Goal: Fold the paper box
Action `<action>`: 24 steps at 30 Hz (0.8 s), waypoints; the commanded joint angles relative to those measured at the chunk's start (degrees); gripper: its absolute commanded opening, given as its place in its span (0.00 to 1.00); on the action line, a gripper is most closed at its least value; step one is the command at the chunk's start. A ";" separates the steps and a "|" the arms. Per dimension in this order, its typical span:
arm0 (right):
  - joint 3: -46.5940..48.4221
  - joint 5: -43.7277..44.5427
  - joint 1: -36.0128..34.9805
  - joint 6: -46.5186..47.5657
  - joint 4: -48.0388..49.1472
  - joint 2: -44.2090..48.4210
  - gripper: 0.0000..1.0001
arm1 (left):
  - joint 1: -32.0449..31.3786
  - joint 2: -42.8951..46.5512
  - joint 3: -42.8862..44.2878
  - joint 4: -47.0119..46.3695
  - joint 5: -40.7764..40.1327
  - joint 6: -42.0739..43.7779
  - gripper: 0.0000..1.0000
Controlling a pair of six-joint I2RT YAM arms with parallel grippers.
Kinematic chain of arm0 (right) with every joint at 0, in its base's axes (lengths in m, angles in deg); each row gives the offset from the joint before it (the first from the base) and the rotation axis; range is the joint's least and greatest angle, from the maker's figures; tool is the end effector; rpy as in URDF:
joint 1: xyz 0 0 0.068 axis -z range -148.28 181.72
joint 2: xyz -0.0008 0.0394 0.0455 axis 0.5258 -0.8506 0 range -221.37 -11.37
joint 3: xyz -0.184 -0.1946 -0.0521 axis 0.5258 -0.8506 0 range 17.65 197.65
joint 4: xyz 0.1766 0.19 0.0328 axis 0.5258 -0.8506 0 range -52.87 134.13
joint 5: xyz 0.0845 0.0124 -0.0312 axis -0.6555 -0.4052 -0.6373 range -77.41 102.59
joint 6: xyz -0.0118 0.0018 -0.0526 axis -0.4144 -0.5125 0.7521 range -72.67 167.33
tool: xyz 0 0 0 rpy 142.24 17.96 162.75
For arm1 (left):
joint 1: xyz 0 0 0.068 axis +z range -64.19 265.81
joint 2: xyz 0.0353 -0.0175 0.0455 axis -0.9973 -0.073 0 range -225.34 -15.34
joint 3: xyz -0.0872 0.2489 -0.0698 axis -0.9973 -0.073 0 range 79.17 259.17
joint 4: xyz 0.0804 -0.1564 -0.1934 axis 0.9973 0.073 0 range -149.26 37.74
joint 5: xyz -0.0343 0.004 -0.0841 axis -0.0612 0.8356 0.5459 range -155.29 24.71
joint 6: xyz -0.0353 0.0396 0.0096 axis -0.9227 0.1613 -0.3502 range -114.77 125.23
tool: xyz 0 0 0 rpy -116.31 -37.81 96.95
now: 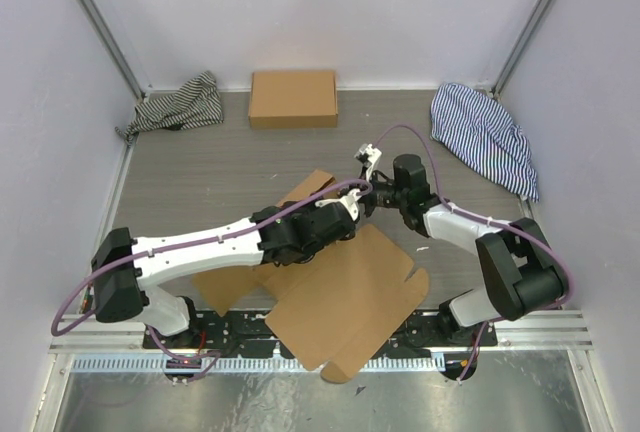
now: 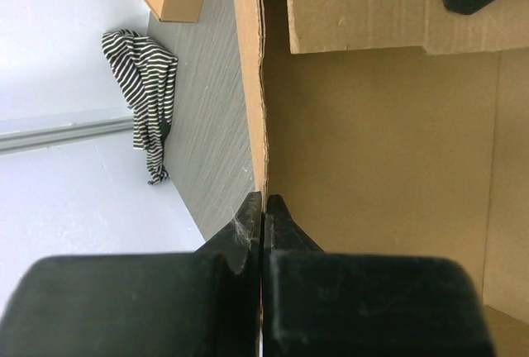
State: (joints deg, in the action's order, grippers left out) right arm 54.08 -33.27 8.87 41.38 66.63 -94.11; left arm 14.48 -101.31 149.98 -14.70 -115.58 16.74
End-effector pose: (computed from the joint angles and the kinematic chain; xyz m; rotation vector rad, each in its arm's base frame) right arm 0.2570 0.1360 0.1998 -0.8169 1.8465 1.1133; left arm 0.1227 -0.2777 0.2871 1.2465 1.8354 0.5984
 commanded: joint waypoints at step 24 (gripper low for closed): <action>5.50 1.94 -0.10 6.73 -14.48 7.76 0.72 | -2.05 -0.91 2.56 1.93 2.71 -1.22 0.00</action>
State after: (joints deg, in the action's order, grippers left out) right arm 56.90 -30.54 8.59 46.80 53.21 -88.34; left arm 13.26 -102.30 151.20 -13.98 -115.58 16.45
